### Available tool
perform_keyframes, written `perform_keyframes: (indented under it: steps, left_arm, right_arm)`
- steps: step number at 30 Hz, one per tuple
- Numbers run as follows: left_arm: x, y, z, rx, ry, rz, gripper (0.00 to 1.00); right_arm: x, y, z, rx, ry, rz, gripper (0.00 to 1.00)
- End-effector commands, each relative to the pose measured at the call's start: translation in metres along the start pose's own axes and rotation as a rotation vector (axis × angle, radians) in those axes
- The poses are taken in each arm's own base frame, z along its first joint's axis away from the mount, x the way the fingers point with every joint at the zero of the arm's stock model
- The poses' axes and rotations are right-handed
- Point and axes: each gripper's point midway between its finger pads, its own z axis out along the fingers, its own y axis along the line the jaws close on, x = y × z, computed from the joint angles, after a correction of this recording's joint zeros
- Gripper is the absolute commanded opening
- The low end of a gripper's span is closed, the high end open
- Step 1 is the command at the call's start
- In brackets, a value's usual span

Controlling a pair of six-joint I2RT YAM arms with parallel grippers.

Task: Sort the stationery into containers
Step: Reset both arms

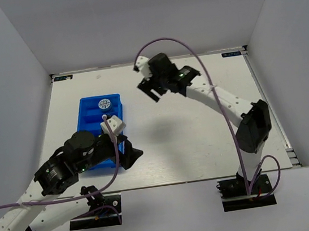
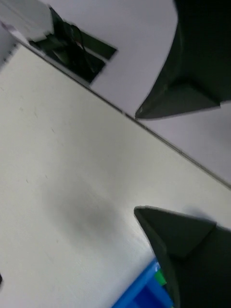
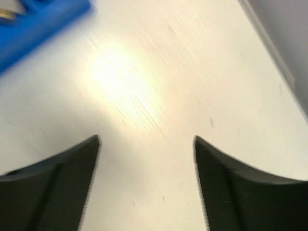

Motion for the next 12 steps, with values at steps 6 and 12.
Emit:
perform_keyframes:
  steps: [6, 12]
  left_arm:
    - [0.036, 0.058, 0.039, -0.326, 0.109, -0.058, 1.0]
    - [0.038, 0.058, 0.071, -0.334, 0.165, -0.077, 1.0]
  right_arm:
    - [0.141, -0.029, -0.081, 0.098, 0.288, 0.161, 0.9]
    - [0.156, -0.027, -0.14, 0.212, 0.044, 0.239, 0.9]
